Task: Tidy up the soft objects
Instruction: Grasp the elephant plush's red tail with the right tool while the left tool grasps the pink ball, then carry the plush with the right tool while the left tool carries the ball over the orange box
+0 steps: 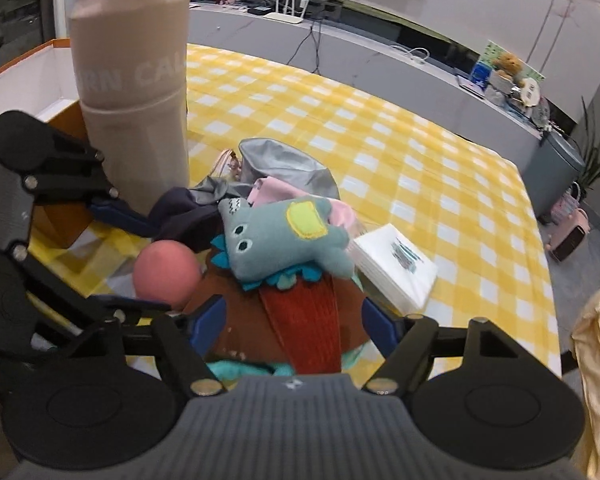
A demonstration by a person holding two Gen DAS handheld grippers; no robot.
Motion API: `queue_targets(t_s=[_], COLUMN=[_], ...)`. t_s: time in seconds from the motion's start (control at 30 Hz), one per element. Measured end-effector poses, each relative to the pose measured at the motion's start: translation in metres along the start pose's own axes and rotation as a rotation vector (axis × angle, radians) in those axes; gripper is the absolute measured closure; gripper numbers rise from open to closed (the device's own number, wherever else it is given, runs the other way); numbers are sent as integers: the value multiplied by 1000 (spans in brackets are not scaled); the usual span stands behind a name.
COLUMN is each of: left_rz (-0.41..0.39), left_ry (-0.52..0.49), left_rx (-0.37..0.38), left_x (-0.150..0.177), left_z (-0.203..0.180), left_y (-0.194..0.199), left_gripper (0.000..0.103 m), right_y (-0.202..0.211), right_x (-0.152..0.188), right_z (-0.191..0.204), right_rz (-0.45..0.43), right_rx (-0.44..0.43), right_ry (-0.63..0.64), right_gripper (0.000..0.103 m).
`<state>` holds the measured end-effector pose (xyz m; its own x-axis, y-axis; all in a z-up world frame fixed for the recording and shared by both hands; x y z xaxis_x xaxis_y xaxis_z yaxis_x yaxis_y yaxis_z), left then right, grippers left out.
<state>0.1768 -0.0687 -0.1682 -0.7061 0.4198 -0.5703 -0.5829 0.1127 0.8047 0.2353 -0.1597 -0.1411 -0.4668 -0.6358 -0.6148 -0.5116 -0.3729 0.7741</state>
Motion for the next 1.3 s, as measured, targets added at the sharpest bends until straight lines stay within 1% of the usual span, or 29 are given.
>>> queue_targets(t_s=[0.1, 0.17, 0.23, 0.27, 0.3, 0.33, 0.37, 0.4, 0.47, 0.57, 0.67, 0.87, 0.97, 1.2, 1.3], left_rz=[14, 16, 15, 15, 15, 15, 15, 12, 11, 9, -11, -80, -119, -196, -226], left_ry=[0, 6, 9, 10, 13, 15, 18, 23, 34, 42, 71, 162, 174, 228, 250], left_rx=[2, 11, 11, 13, 14, 17, 21, 22, 21, -4, -2, 14, 6, -6, -21], left_x=[2, 2, 1, 1, 1, 1, 1, 1, 2, 2, 1, -5, -8, -7, -2], left_z=[1, 0, 0, 1, 0, 0, 0, 1, -1, 0, 1, 7, 7, 16, 22], left_y=[-5, -6, -7, -7, -7, -7, -6, -6, -3, 2, 12, 46, 66, 113, 131], left_gripper=[38, 39, 41, 44, 45, 47, 48, 48, 50, 51, 52, 52, 52, 52, 52], right_y=[-11, -21, -28, -30, -30, -29, -28, -26, -23, -16, -5, 26, 42, 83, 98], right_x=[-5, -4, -3, -3, -3, -3, -3, -4, -3, -6, -10, -21, -21, -17, -14], right_z=[0, -1, -1, -1, 0, 1, 1, 2, 2, 2, 1, -2, 1, 24, 38], right_rz=[3, 21, 35, 37, 35, 31, 27, 22, 22, 7, -14, -71, -85, -121, -135], right_rx=[-17, -18, -18, -31, -44, -49, -42, -32, -27, -34, -21, 0, 7, 10, -9], right_ry=[2, 8, 5, 0, -7, -8, -1, 8, 5, -10, -16, -56, -77, -109, -131], right_gripper=[29, 29, 34, 43, 46, 48, 55, 68, 78, 81, 83, 83, 83, 83, 83])
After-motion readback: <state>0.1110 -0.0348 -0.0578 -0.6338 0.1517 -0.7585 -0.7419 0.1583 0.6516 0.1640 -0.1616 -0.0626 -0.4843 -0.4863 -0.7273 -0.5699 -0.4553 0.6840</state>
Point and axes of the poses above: each gripper's, at about its wrist camera, not at the fingertips, and y roughly against the way its jaws point, z to its left, x to its underside, the point moved 9 cm from there along -y, roughly the way its jaws point, and after that the axes turned 2 degrees about x, right-handed, at the moved point
